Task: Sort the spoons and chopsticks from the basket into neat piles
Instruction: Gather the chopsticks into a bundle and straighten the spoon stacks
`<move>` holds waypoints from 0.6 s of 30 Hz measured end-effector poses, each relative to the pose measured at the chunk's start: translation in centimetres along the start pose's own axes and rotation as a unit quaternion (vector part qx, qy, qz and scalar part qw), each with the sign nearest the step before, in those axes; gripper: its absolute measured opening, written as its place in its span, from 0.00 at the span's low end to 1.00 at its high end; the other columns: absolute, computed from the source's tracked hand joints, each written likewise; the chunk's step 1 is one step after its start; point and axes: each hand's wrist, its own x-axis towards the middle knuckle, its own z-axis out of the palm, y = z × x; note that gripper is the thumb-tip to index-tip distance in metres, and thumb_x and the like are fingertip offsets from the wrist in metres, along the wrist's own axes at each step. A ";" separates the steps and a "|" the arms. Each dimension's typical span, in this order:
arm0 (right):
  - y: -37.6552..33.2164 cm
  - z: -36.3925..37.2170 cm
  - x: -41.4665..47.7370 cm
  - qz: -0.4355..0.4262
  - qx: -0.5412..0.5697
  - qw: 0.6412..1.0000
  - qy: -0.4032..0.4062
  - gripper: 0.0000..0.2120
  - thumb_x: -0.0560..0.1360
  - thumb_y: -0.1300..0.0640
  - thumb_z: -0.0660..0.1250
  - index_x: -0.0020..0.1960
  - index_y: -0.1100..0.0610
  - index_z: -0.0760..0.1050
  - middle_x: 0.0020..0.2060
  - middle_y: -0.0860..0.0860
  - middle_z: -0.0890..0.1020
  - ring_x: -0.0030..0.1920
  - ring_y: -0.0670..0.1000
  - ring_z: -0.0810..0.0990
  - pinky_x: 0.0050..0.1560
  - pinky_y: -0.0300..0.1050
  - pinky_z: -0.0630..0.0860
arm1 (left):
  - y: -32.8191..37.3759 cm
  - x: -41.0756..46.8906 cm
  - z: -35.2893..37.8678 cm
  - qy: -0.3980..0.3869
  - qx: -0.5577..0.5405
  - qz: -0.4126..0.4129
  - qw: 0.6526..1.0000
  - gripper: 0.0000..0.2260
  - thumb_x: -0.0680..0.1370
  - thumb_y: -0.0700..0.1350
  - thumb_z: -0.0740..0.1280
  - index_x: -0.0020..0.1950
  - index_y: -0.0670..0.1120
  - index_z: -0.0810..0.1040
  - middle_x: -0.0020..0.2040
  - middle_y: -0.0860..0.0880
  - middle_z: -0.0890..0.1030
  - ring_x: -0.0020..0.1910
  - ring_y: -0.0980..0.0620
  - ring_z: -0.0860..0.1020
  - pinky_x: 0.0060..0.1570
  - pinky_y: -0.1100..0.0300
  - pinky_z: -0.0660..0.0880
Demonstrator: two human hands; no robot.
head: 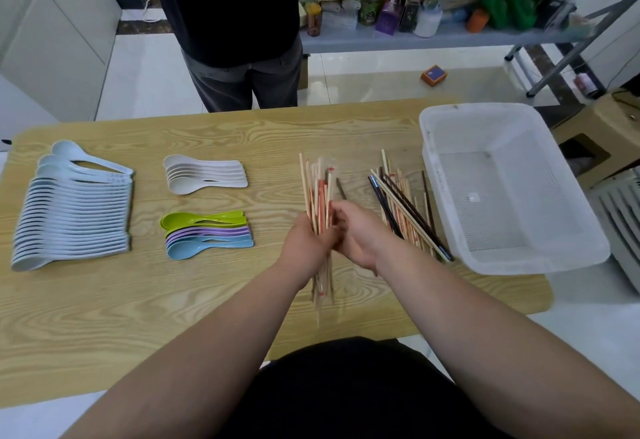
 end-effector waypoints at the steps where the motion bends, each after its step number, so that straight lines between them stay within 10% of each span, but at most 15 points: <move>1: -0.1 -1.2 0.3 -0.020 -0.090 0.995 0.047 0.14 0.80 0.50 0.63 0.59 0.57 0.80 0.50 0.52 0.83 0.47 0.51 0.80 0.48 0.47 0.73 | -0.2 0.3 0.3 0.004 0.002 -0.009 1.000 0.11 0.77 0.48 0.70 0.56 0.47 0.74 0.45 0.49 0.81 0.44 0.49 0.81 0.40 0.57 0.74; 4: 0.0 -7.2 1.9 -0.097 -0.448 0.868 0.192 0.21 0.78 0.49 0.64 0.69 0.54 0.74 0.62 0.52 0.78 0.58 0.55 0.78 0.57 0.47 0.74 | -1.0 1.0 1.0 0.015 -0.021 -0.053 0.998 0.09 0.78 0.46 0.70 0.54 0.46 0.74 0.43 0.46 0.79 0.37 0.49 0.78 0.40 0.55 0.76; 8: 0.2 -13.6 4.7 -0.101 -0.559 0.779 0.266 0.26 0.79 0.54 0.61 0.75 0.60 0.63 0.72 0.61 0.67 0.70 0.62 0.69 0.69 0.56 0.70 | -2.1 2.1 2.0 0.017 -0.055 -0.093 0.994 0.08 0.77 0.44 0.70 0.53 0.45 0.74 0.40 0.45 0.79 0.36 0.49 0.77 0.39 0.51 0.77; 11: -0.1 -15.2 6.2 -0.052 -0.593 0.759 0.265 0.31 0.81 0.54 0.60 0.81 0.59 0.53 0.78 0.62 0.58 0.77 0.62 0.60 0.75 0.58 0.64 | -2.5 2.5 2.9 0.014 -0.092 -0.119 0.989 0.05 0.77 0.39 0.69 0.51 0.44 0.74 0.38 0.45 0.78 0.36 0.48 0.77 0.36 0.53 0.75; 18: -0.3 -15.1 7.7 -0.121 -0.595 0.752 0.256 0.17 0.78 0.60 0.61 0.67 0.55 0.72 0.64 0.59 0.73 0.62 0.62 0.74 0.62 0.53 0.73 | -3.6 3.7 4.4 0.017 -0.103 -0.160 0.982 0.07 0.77 0.40 0.70 0.52 0.43 0.73 0.40 0.46 0.78 0.37 0.48 0.77 0.38 0.52 0.76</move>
